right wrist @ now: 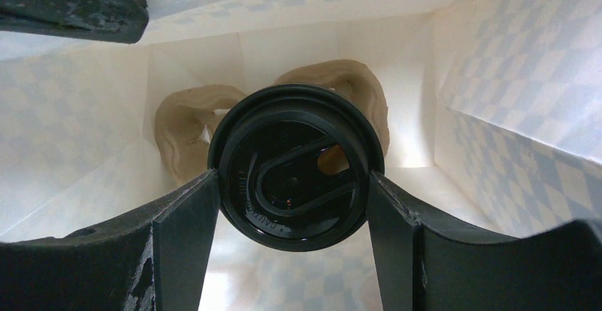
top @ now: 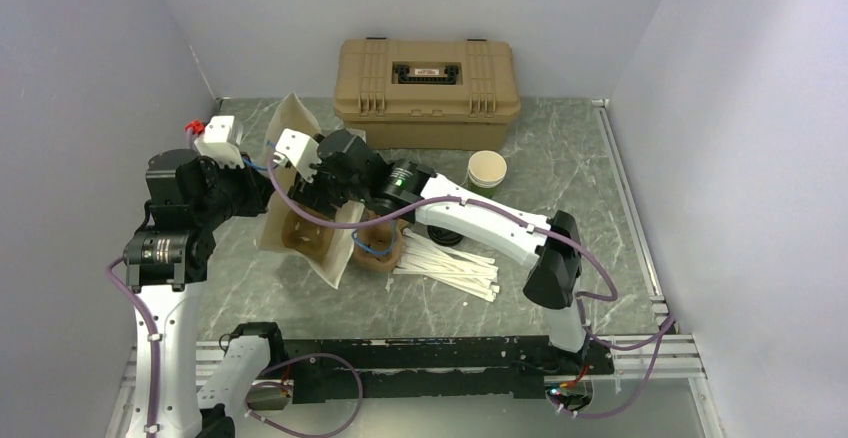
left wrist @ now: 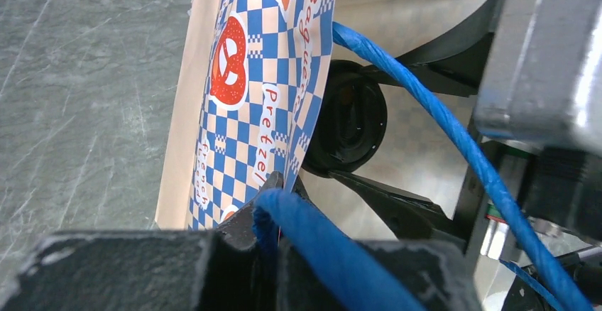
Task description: Pack the takeout coffee
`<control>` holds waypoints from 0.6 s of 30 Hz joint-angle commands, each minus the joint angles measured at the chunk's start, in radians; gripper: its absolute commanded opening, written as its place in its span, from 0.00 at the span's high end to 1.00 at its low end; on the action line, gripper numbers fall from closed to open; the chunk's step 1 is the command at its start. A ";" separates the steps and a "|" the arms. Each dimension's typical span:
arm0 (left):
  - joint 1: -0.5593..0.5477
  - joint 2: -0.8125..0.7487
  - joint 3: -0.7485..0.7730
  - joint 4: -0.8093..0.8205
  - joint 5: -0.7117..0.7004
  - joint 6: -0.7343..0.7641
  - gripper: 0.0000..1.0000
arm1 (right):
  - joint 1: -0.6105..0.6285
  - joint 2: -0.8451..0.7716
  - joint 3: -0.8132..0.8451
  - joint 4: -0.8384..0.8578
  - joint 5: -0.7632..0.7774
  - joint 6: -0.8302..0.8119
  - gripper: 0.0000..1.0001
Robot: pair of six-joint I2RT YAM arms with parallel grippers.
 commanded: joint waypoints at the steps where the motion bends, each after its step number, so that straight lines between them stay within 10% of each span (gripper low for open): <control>1: -0.004 -0.006 0.039 0.024 0.055 -0.023 1.00 | -0.007 -0.003 -0.011 0.093 -0.008 0.021 0.58; 18: -0.003 -0.013 0.078 -0.059 0.073 -0.014 1.00 | -0.011 -0.036 -0.081 0.138 0.077 0.008 0.59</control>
